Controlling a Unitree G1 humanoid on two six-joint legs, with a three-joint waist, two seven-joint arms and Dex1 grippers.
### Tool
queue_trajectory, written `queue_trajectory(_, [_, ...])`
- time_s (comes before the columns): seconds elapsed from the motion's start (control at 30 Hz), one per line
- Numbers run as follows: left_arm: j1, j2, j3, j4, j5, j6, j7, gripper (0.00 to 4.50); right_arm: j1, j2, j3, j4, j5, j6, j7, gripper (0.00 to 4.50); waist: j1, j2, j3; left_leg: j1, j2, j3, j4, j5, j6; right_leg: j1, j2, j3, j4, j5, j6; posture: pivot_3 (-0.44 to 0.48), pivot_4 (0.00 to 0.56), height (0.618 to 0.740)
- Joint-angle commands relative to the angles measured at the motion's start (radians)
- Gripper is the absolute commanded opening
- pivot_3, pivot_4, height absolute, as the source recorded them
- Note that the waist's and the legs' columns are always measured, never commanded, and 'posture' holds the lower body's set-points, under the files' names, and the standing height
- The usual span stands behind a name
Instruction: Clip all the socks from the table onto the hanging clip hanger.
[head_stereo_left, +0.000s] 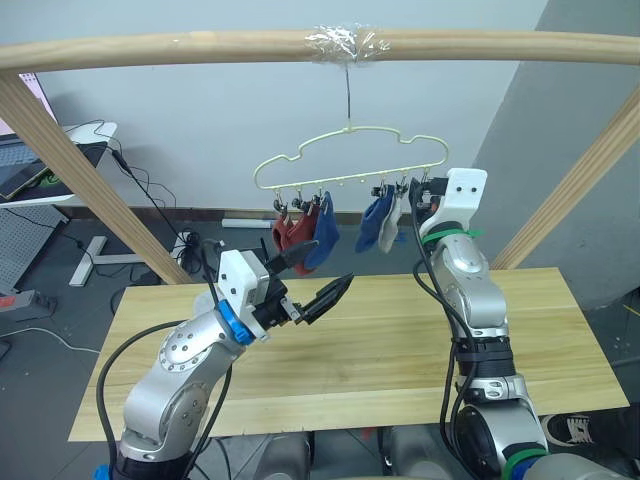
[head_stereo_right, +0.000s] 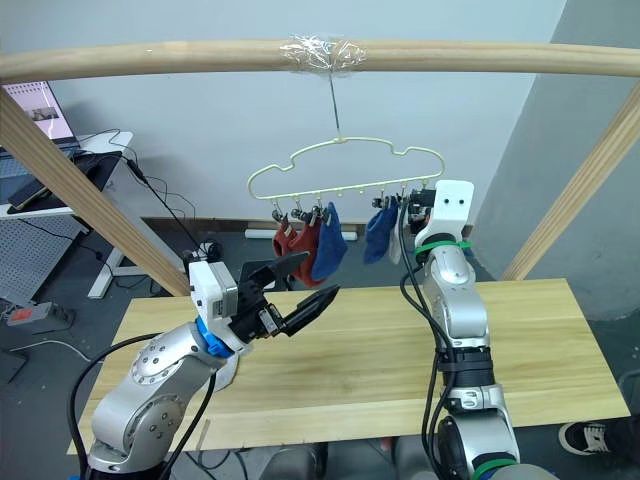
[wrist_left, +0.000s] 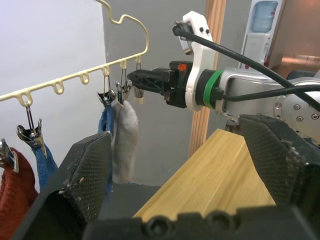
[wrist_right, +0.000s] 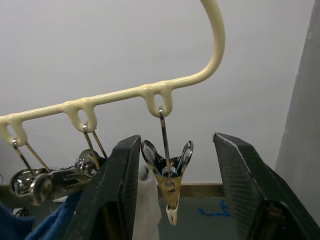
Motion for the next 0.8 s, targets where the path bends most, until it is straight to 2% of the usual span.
queue_trajectory(0.03, [-0.007,0.005,0.012,-0.013,-0.006,-0.023,-0.006,4.50,-0.029,0.005,-0.001,-0.015,0.009,-0.019,-0.003,1.47,0.000,0.000,0.000,0.000,0.000,0.000,0.000,0.000,0.000,0.000,0.000,0.000,0.000,0.000,0.000,0.021,0.163,0.740])
queue_trajectory(0.17, [-0.014,0.000,0.006,-0.008,-0.001,-0.028,-0.002,4.50,-0.031,0.004,-0.003,-0.008,0.011,-0.019,0.000,0.21,0.001,0.000,0.000,0.000,0.000,0.000,0.000,0.000,0.000,0.000,0.000,0.000,0.000,0.000,0.000,0.020,0.162,0.740])
queue_trajectory(0.2, [-0.016,-0.001,0.005,-0.006,0.000,-0.029,-0.001,4.50,-0.033,0.003,-0.003,-0.006,0.011,-0.020,0.001,0.08,0.001,0.000,0.000,0.000,0.000,0.000,0.000,0.000,0.000,0.000,0.000,0.000,0.000,0.000,0.000,0.020,0.163,0.740])
queue_trajectory(0.63, [-0.018,-0.018,-0.019,0.007,0.024,-0.053,-0.001,4.50,-0.034,-0.043,0.013,-0.013,0.001,-0.003,0.026,0.08,0.001,0.000,0.000,0.000,0.000,0.000,0.000,0.000,0.000,0.000,0.000,0.000,0.000,0.000,0.000,0.012,0.160,0.740])
queue_trajectory(0.8, [-0.020,-0.016,-0.017,0.009,0.025,-0.055,-0.006,4.50,-0.030,-0.038,0.025,-0.021,-0.007,-0.006,0.026,1.74,0.001,0.000,0.000,0.000,0.000,0.000,0.000,0.000,0.000,0.000,0.000,0.000,0.000,0.000,0.000,0.012,0.160,0.740])
